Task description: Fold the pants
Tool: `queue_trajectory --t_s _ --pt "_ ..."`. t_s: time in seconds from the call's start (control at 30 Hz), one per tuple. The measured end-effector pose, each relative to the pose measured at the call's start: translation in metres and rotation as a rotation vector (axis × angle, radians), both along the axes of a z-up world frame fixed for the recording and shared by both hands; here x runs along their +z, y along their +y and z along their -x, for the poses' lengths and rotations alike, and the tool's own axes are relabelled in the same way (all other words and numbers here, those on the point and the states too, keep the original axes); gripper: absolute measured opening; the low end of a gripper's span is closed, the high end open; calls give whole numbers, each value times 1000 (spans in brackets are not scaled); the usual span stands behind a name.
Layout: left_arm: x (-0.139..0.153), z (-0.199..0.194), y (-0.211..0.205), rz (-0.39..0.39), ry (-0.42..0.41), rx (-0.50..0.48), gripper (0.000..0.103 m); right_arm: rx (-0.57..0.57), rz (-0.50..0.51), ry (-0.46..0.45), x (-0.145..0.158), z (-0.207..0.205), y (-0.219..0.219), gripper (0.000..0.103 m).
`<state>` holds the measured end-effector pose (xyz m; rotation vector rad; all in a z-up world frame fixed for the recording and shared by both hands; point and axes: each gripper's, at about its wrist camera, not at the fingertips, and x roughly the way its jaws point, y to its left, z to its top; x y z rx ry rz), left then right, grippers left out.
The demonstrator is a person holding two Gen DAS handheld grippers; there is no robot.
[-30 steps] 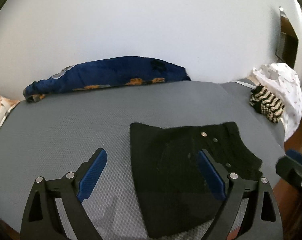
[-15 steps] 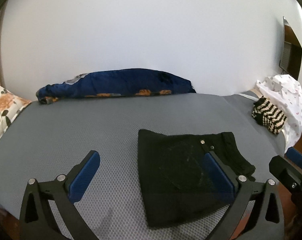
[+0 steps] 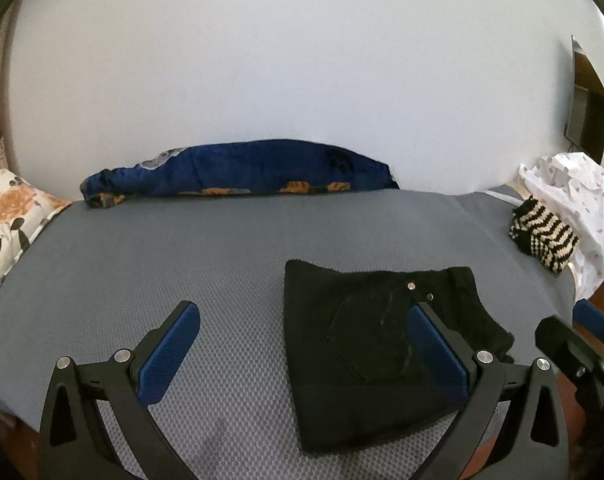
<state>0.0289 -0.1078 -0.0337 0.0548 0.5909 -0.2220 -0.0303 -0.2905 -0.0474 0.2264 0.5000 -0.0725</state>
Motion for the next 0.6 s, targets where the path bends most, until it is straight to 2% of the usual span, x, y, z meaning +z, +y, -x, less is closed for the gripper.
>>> queue_trajectory --t_s 0.2,0.33,0.43,0.6 --pt "-10 -11 -6 -36 45 -51 103 28 -70 53 -8 -11 -15 103" --pt "-22 -39 -5 -39 152 -95 103 79 -129 136 -16 -28 -35 103" --pt "-33 -64 1 -14 234 -121 103 100 -215 191 -28 -43 -68 103" --pt "-60 -107 10 21 371 -151 103 153 -277 343 -68 -80 -109 103"
